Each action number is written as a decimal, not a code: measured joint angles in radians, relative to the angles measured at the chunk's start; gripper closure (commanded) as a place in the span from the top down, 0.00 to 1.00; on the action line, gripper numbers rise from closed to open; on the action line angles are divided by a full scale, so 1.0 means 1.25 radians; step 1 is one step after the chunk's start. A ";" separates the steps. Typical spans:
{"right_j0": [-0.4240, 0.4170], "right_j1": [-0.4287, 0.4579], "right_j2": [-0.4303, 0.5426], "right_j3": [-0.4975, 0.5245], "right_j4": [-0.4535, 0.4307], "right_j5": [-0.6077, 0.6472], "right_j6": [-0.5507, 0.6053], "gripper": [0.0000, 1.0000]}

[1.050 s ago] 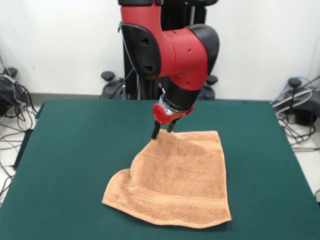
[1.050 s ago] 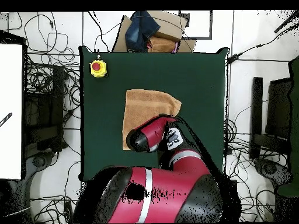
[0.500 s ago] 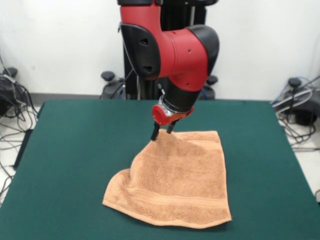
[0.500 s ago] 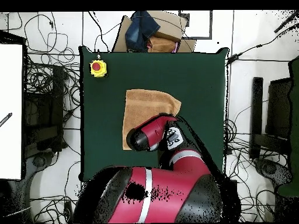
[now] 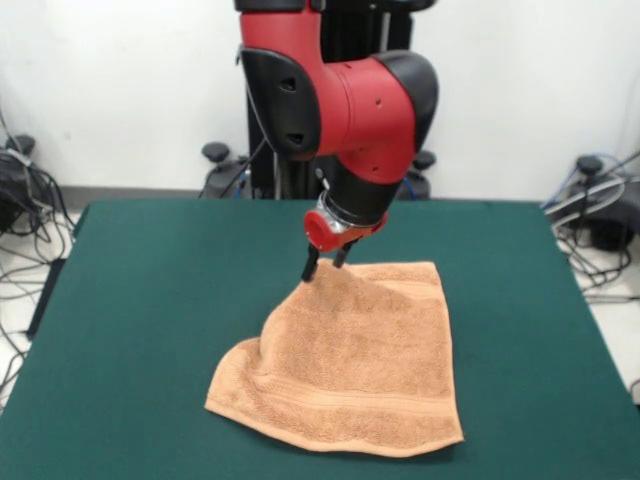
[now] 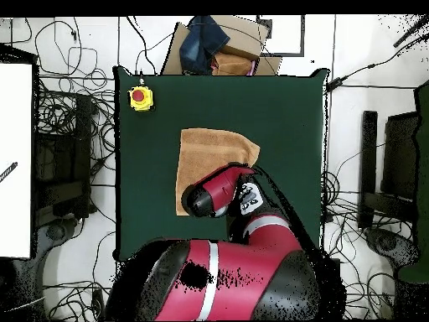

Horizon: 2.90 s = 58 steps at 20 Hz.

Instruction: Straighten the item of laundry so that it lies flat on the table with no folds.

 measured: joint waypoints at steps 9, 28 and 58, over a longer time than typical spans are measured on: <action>-0.001 0.001 0.000 0.000 0.000 0.000 0.000 1.00; 0.057 -0.148 0.001 0.083 0.046 0.044 0.000 1.00; 0.082 -0.082 0.014 0.092 0.091 -0.022 0.000 1.00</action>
